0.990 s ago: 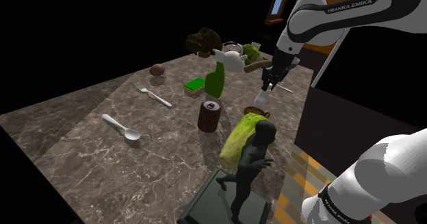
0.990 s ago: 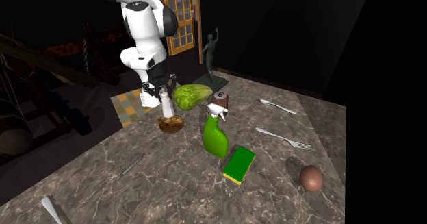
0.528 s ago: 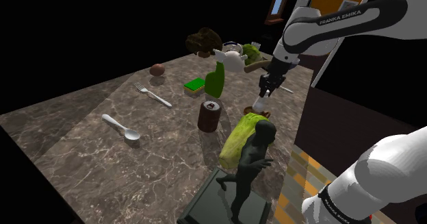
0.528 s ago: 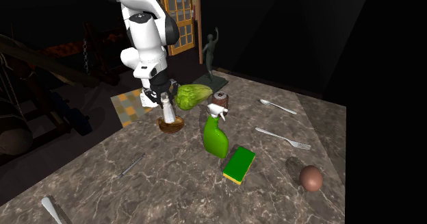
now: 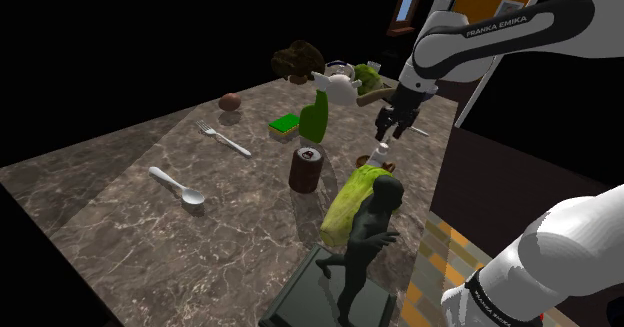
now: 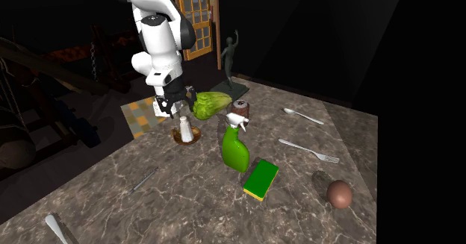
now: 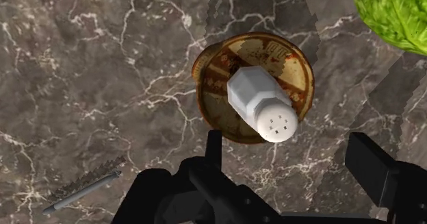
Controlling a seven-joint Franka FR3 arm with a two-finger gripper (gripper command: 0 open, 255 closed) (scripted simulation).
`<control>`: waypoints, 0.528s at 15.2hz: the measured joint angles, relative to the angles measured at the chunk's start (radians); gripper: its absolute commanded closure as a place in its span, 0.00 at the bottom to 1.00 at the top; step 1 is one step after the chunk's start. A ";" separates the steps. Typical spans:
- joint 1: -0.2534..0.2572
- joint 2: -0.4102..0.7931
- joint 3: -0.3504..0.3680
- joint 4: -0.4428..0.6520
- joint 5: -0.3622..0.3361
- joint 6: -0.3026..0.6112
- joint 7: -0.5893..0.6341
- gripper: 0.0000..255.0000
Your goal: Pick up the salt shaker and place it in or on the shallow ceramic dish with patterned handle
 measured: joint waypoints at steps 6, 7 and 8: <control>-0.002 -0.017 -0.001 0.028 -0.003 -0.044 0.002 0.00; -0.001 -0.020 0.000 0.058 -0.004 -0.076 0.006 0.00; -0.001 -0.037 0.002 0.066 -0.005 -0.102 0.010 0.00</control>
